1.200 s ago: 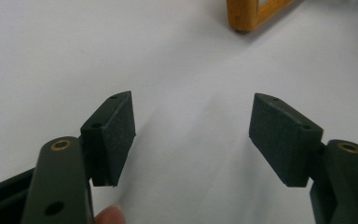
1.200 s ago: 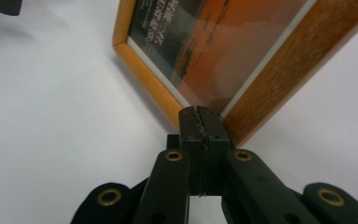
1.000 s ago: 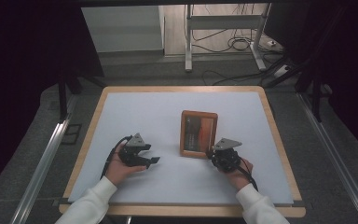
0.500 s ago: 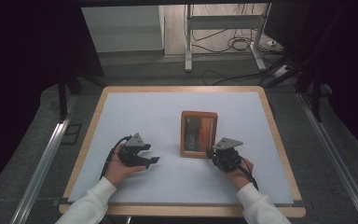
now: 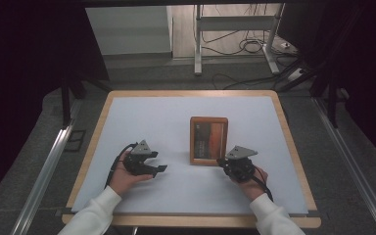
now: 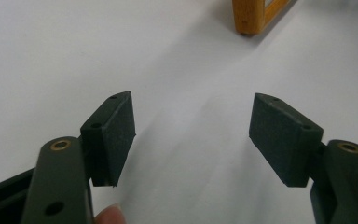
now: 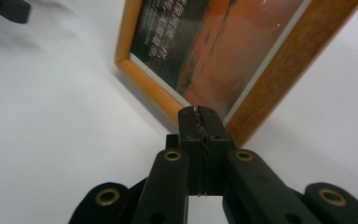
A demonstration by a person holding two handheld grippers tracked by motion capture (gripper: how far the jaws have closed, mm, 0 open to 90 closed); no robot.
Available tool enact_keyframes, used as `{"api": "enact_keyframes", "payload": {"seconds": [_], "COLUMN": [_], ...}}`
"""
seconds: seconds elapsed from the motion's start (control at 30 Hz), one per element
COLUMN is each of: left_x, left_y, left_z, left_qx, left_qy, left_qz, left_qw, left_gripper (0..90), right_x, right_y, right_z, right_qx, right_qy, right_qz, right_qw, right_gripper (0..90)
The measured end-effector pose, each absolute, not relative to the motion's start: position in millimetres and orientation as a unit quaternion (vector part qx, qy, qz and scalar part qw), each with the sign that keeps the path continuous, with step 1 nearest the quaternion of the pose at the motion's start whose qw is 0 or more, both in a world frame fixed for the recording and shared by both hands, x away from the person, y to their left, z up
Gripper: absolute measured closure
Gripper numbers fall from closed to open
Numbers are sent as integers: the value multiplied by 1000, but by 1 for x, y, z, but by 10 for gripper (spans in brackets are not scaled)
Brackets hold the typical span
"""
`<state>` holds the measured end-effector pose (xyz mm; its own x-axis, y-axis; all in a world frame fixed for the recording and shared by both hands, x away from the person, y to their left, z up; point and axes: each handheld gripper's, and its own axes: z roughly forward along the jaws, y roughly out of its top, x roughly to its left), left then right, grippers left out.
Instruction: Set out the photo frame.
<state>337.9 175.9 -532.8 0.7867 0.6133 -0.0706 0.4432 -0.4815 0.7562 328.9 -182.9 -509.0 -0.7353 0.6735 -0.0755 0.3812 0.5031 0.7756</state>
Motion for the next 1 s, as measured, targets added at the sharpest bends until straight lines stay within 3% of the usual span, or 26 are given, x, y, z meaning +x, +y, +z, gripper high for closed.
{"api": "enact_keyframes", "payload": {"seconds": [0.13, 0.27, 0.37, 0.63, 1.0], "left_x": [335, 333, 333, 334, 333], "left_y": [176, 174, 173, 173, 174], "left_z": [-531, -530, -530, -531, -530], "left_qx": [853, 853, 854, 852, 850], "left_qy": [308, 306, 305, 313, 316], "left_qz": [107, 108, 110, 112, 116], "left_qw": [408, 409, 407, 404, 405], "left_gripper": [310, 310, 309, 298, 288], "right_x": [321, 312, 306, 304, 306], "right_y": [-197, -219, -240, -279, -276], "right_z": [-504, -501, -502, -511, -514], "right_qx": [314, 334, 357, 398, 391], "right_qy": [841, 825, 810, 792, 802], "right_qz": [397, 408, 415, 418, 403], "right_qw": [190, 206, 210, 199, 206], "right_gripper": [772, 426, 323, 263, 229]}}
